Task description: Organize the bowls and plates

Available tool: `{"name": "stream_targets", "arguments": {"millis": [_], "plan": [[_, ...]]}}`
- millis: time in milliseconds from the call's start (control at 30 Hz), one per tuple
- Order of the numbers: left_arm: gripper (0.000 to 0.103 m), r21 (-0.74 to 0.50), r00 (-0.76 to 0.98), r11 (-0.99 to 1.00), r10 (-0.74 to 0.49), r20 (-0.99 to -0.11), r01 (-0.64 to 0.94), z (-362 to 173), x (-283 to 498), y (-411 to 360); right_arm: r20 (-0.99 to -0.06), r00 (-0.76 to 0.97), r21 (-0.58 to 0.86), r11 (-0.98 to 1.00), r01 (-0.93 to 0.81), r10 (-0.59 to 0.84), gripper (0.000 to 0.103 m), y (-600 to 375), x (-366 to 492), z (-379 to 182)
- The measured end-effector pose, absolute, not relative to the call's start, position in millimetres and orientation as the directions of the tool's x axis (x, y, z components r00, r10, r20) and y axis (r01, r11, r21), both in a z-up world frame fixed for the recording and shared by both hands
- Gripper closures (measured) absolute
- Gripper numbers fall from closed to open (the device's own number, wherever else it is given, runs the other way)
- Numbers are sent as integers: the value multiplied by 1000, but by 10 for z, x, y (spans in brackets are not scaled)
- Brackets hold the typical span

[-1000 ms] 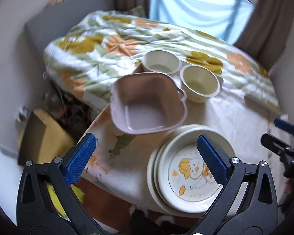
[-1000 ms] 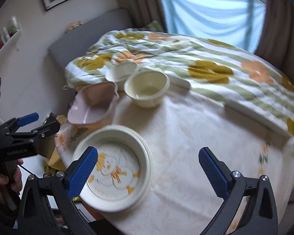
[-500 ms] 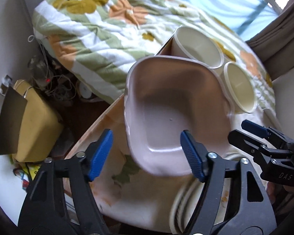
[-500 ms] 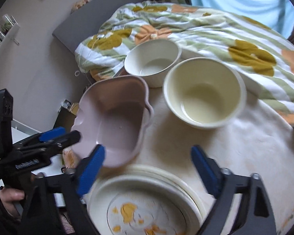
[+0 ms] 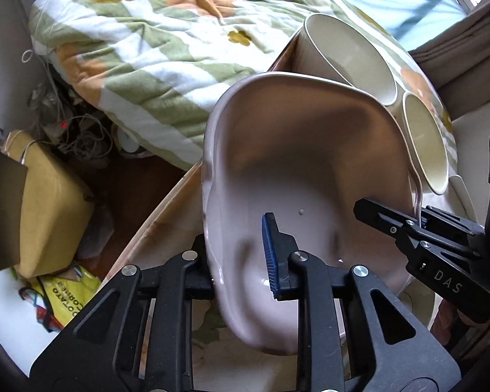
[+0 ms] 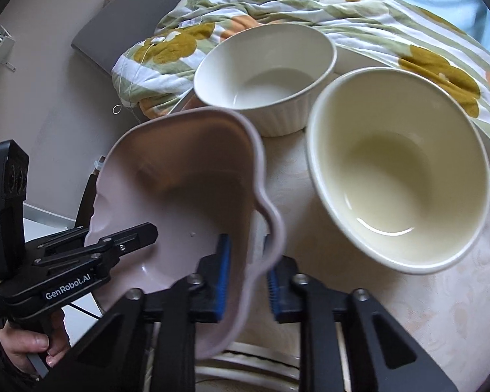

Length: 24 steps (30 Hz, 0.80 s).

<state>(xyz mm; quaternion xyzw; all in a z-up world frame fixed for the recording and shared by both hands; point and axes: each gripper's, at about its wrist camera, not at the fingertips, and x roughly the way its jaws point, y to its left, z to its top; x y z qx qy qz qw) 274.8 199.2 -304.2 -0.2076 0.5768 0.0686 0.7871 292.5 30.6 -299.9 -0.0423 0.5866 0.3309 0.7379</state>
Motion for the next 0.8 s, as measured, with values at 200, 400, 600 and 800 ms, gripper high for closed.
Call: {"name": "stream_targets", "arguments": {"millis": [200, 400, 600, 800], "plan": [[84, -243, 336, 908, -124, -934, -341, -2992, 2708, 2018, -894, 116, 299, 770, -564, 432, 88, 355, 2888, -2923], [84, -206, 373, 920, -72, -925, -333, -2727, 2565, 1954, -878, 133, 304, 750, -587, 459, 88, 344, 2780, -2777], [84, -176, 427, 938, -34, -904, -297, -2272, 2385, 1685, -845, 171, 326, 742, -586, 506, 88, 133, 2601, -2463], [84, -166, 467, 963, -49, -883, -214, -1918, 2239, 1079, -820, 230, 345, 773, -532, 524, 88, -409, 2348, -2137]]}}
